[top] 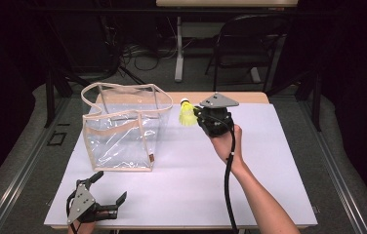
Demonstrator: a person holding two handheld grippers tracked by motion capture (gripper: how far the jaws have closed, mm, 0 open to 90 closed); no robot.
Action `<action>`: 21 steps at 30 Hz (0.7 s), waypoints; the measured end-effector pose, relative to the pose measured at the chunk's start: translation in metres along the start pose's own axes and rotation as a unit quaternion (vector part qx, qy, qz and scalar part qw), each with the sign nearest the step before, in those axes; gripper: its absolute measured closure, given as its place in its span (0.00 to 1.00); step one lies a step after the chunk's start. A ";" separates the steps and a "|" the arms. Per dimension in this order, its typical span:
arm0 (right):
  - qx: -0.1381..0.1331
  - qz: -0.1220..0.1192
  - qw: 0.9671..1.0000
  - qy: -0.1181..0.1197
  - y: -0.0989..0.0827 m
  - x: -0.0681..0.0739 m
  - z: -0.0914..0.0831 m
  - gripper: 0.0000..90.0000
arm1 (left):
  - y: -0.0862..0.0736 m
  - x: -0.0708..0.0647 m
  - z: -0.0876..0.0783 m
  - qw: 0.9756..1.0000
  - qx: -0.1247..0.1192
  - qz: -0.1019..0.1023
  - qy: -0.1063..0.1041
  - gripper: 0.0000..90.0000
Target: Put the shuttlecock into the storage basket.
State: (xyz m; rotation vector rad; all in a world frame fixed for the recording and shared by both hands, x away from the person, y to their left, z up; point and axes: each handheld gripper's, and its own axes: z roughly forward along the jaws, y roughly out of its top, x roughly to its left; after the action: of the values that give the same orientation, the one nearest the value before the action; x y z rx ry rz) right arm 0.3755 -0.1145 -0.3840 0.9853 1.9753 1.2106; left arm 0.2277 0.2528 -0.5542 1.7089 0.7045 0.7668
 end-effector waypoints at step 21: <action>-0.014 0.004 1.000 0.006 0.026 -0.002 0.007 0.99 | 0.000 0.000 0.000 1.000 0.000 0.000 -0.001 0.00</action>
State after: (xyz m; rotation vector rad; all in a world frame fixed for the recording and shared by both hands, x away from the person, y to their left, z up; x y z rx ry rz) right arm 0.3888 -0.1049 -0.3632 0.9761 1.9601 1.2478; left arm 0.2276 0.2531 -0.5542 1.7087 0.7026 0.7647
